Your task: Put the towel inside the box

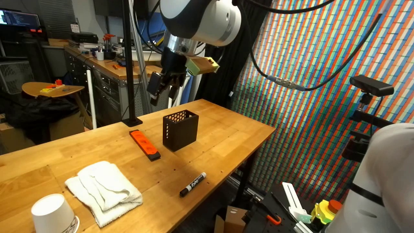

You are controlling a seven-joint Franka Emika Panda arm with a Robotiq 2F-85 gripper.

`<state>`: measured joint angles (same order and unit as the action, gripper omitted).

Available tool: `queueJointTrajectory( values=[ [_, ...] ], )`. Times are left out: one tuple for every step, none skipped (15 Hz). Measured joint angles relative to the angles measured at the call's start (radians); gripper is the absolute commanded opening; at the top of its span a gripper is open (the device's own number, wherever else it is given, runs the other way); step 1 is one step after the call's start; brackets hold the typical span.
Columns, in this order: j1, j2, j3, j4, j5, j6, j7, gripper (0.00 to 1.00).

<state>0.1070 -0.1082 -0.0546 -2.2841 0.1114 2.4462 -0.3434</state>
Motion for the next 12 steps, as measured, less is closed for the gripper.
queueJointTrajectory(
  values=[
    [-0.004,0.033,0.000,0.022,0.009,0.001,-0.025,1.00],
    [-0.010,0.064,0.000,0.042,0.014,0.002,-0.046,1.00],
    [-0.018,0.091,0.000,0.058,0.015,0.003,-0.064,1.00],
    [-0.027,0.115,0.000,0.070,0.015,0.006,-0.078,1.00],
    [-0.038,0.137,0.001,0.081,0.015,0.012,-0.090,1.00],
    [-0.049,0.156,0.001,0.090,0.015,0.018,-0.099,1.00],
    [-0.059,0.174,0.001,0.098,0.013,0.023,-0.104,1.00],
    [-0.069,0.189,0.002,0.104,0.011,0.030,-0.104,1.00],
    [-0.077,0.202,0.002,0.109,0.008,0.038,-0.105,1.00],
    [-0.084,0.213,0.002,0.112,0.003,0.047,-0.104,1.00],
    [-0.089,0.223,0.002,0.113,-0.005,0.056,-0.102,1.00],
    [-0.094,0.231,0.003,0.115,-0.013,0.060,-0.098,1.00]
  ],
)
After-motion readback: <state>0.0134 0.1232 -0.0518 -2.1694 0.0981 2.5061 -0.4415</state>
